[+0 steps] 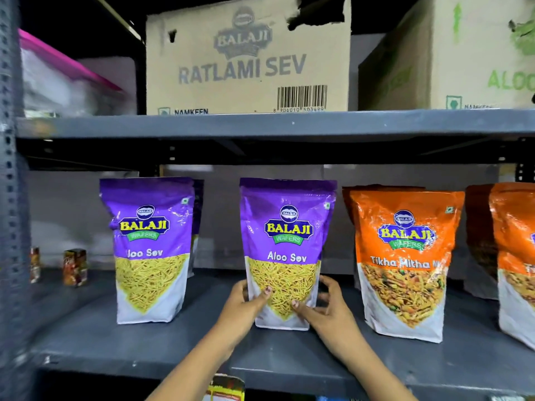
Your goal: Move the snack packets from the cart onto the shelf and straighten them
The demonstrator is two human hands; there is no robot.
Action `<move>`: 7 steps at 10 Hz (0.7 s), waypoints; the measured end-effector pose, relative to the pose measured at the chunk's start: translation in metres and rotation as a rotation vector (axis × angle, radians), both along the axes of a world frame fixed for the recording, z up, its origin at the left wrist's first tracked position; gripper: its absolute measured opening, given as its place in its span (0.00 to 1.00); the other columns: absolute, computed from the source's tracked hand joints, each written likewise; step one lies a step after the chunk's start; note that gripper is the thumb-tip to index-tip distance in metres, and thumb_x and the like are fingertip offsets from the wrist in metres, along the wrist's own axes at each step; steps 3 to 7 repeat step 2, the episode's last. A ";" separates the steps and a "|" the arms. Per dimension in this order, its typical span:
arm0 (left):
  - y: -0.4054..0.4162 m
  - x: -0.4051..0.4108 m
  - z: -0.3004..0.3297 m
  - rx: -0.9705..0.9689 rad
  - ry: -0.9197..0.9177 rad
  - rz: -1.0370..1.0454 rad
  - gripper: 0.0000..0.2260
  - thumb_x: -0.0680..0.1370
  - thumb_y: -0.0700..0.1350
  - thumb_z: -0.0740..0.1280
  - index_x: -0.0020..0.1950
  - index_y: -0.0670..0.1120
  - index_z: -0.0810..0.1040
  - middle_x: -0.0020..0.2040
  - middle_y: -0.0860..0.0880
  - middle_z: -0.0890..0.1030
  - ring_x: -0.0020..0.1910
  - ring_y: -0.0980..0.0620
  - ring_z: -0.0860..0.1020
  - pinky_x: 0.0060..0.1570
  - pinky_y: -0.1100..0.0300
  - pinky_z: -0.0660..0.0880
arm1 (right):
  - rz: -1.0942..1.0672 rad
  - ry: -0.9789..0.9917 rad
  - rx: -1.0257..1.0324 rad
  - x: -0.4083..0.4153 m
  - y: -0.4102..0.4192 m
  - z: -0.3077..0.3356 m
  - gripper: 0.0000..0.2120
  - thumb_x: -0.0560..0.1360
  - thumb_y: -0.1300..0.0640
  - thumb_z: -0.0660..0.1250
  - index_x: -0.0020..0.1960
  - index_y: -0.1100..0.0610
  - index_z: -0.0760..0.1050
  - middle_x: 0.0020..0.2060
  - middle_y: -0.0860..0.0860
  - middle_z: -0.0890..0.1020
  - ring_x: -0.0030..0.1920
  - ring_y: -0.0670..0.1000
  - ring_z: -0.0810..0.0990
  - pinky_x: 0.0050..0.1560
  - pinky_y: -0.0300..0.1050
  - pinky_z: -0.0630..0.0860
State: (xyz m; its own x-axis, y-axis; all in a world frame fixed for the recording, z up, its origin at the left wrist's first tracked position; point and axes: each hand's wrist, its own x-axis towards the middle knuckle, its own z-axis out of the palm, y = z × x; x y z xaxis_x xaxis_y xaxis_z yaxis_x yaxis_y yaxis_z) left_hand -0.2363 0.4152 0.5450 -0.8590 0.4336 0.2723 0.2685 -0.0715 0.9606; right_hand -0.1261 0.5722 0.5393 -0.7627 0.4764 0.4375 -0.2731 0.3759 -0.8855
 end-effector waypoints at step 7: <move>-0.004 0.009 0.006 0.028 0.018 0.118 0.18 0.76 0.53 0.67 0.62 0.46 0.75 0.60 0.50 0.82 0.55 0.54 0.80 0.56 0.59 0.74 | -0.133 0.041 0.075 0.007 -0.010 0.006 0.23 0.69 0.43 0.72 0.60 0.45 0.70 0.59 0.48 0.81 0.60 0.49 0.80 0.62 0.50 0.76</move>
